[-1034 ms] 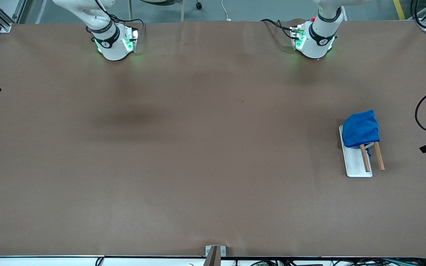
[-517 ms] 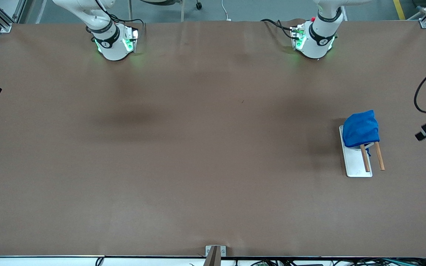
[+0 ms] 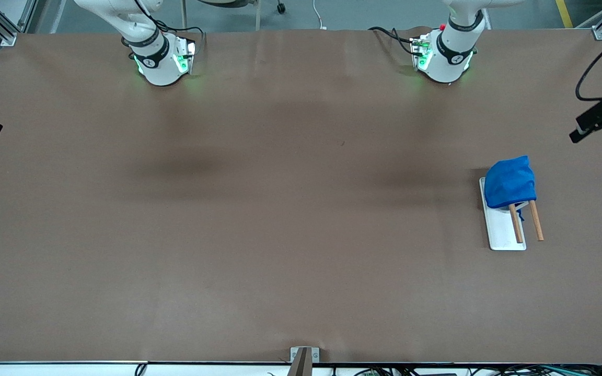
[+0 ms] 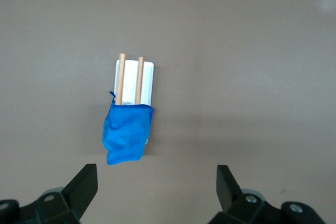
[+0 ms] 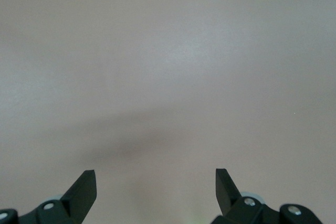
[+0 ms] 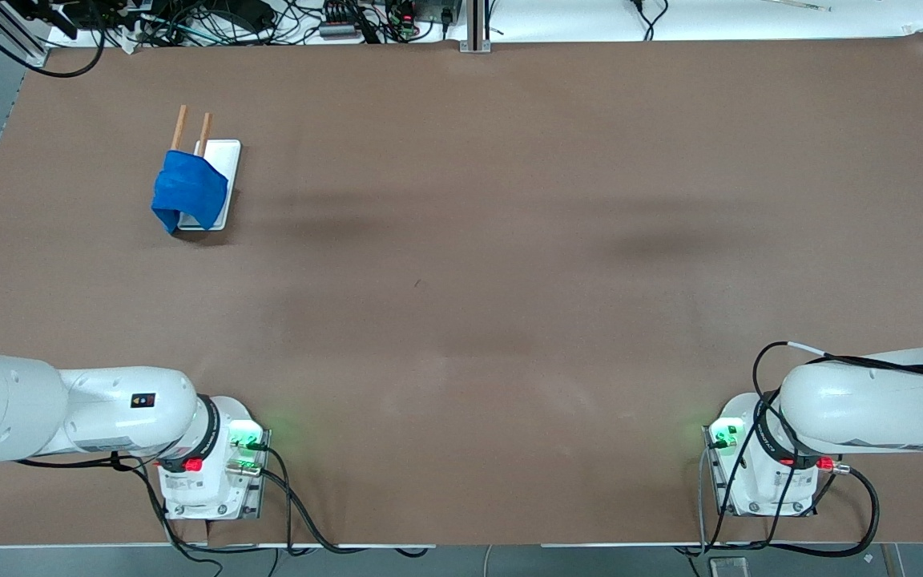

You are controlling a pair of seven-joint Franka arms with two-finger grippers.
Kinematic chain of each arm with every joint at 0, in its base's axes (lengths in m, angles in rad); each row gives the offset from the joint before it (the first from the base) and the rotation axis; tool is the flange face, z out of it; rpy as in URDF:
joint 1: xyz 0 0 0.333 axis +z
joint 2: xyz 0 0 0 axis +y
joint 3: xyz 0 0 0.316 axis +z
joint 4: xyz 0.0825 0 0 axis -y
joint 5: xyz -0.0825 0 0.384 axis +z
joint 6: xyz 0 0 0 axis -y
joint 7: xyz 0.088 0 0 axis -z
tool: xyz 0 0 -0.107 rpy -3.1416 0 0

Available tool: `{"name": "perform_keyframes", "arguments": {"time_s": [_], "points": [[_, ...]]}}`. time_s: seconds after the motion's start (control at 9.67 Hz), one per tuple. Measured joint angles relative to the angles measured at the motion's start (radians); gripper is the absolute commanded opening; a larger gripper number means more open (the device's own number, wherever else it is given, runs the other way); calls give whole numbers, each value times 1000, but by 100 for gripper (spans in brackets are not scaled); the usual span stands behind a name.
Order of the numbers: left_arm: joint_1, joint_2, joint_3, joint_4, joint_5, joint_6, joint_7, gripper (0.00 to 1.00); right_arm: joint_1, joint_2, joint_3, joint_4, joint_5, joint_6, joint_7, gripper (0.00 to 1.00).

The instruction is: Right arm passes towel to left arm to hang

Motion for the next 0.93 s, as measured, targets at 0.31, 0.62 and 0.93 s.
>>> {"name": "perform_keyframes", "arguments": {"time_s": [0.31,0.62,0.93], "points": [[-3,26,-45,50,31,-21,-23,100,0,0,-1,0,0,0,0,100],[-2,79,-40,176,34,-114,-31,100,0,0,-1,0,0,0,0,100],[-20,98,-39,180,34,-132,-88,100,0,0,-1,0,0,0,0,100]]}}
